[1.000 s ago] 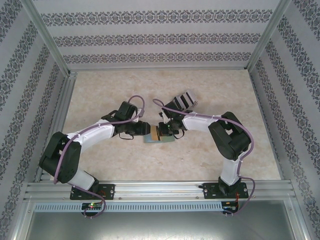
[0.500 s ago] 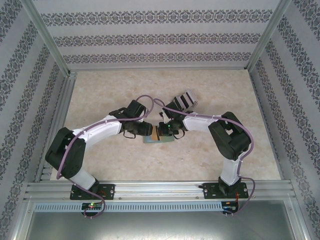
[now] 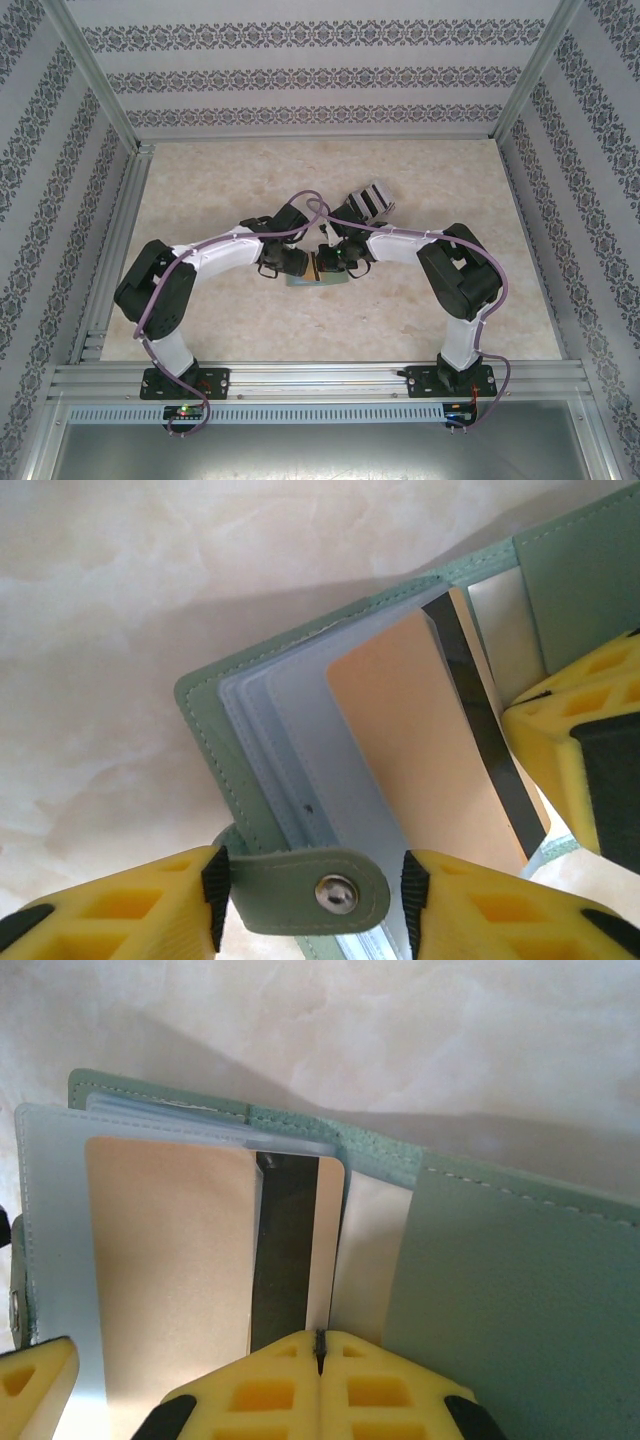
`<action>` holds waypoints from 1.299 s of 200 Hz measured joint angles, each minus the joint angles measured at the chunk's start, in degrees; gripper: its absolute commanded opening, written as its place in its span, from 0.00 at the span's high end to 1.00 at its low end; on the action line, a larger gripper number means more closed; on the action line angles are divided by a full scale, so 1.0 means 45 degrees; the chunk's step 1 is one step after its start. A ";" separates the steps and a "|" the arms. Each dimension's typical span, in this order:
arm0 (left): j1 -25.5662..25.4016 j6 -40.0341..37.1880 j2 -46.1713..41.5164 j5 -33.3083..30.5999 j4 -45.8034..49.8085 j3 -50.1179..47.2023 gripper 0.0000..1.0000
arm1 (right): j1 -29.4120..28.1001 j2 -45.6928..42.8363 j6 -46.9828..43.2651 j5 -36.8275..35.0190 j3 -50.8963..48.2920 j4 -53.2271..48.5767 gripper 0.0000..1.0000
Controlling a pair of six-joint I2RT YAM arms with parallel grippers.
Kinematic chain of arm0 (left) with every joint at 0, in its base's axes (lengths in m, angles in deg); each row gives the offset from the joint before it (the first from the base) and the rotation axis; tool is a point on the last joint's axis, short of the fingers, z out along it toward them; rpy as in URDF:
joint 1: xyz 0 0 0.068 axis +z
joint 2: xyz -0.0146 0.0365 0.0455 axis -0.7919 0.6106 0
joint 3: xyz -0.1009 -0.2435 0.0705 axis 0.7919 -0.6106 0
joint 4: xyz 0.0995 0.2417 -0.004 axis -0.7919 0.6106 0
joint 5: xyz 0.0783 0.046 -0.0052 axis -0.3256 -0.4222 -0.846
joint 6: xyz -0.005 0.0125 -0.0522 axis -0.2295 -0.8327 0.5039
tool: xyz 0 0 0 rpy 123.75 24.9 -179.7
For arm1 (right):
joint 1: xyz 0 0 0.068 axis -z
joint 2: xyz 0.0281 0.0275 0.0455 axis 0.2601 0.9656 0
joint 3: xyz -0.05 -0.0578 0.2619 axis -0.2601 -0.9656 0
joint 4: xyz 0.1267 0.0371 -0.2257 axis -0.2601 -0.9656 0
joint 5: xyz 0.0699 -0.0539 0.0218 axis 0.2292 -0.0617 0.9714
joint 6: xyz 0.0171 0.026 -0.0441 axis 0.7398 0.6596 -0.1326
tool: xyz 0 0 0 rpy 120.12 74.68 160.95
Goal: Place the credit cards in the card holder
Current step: Insert the credit card into the card slot.
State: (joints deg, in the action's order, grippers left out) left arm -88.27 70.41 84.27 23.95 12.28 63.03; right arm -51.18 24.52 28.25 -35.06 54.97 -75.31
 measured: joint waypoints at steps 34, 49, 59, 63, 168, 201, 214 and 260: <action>0.0000 -0.0097 0.0068 -0.0121 0.0000 0.0087 0.91 | 0.0000 0.0000 0.0000 0.0000 0.0000 0.0005 0.93; 0.0000 -0.0189 0.0063 -0.0155 0.0005 0.0092 1.00 | 0.0000 0.0000 -0.0005 0.0000 0.0000 0.0005 0.93; 0.0000 -0.0243 0.0058 -0.0194 0.0005 0.0092 1.00 | 0.0000 0.0000 -0.0005 0.0000 0.0000 0.0005 0.93; 0.0000 -0.0253 0.0058 -0.0199 0.0005 0.0092 1.00 | 0.0000 0.0000 -0.0005 0.0000 0.0000 0.0005 0.93; 0.0005 0.0151 -0.2278 0.0563 -0.0423 -0.0136 1.00 | 0.0165 -0.0063 0.0005 0.0549 -0.0374 0.0631 0.85; 0.0024 0.0442 -0.2846 0.1209 -0.0821 -0.0282 1.00 | 0.0175 -0.0063 0.0087 0.0913 -0.0578 0.1098 0.84; 0.0083 0.0539 -0.3070 0.1316 -0.0831 -0.0325 1.00 | 0.0296 -0.0063 0.0257 0.1161 -0.0733 0.1409 0.83; 0.0223 0.0758 -0.3589 0.1457 -0.1025 -0.0588 1.00 | 0.0670 -0.0379 0.0772 0.2050 -0.1467 0.2399 0.72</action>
State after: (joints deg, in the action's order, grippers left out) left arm -87.26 73.82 68.11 30.51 7.67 60.39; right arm -48.16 22.81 31.73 -25.84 48.37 -64.51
